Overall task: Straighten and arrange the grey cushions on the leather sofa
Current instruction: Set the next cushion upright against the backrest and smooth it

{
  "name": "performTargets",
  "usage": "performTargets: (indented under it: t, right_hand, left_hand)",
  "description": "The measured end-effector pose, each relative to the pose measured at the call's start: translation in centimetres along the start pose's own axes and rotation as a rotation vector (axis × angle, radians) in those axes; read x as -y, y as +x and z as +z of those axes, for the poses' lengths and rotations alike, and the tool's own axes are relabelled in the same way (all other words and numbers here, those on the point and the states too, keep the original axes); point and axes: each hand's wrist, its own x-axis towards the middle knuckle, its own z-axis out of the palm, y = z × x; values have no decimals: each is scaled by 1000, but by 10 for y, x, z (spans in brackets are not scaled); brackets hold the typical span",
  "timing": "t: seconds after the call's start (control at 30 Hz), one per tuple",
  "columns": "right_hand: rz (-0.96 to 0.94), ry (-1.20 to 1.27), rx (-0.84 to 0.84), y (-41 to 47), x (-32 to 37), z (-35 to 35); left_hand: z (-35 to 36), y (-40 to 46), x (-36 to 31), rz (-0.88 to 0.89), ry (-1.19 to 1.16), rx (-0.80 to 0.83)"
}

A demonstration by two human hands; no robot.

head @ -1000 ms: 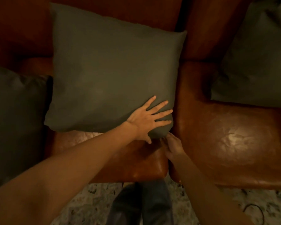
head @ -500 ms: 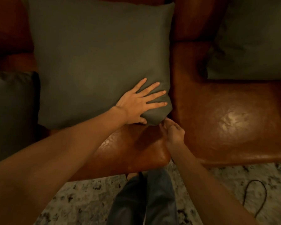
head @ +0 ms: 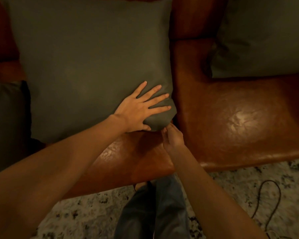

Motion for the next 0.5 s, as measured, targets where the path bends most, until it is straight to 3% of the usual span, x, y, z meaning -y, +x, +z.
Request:
performTargets:
  t: [0.23,0.37,0.5]
  right_hand:
    - [-36,-168,173,4,7,0]
    - [-63,-633,301,15,17,-15]
    - [-499,-1355,345,28,35,-45]
  left_hand:
    - [0,-1,0,-1,9,0]
    - [0,-2,1,-4,7,-18]
    - [0,-2,-1,-2,1,4]
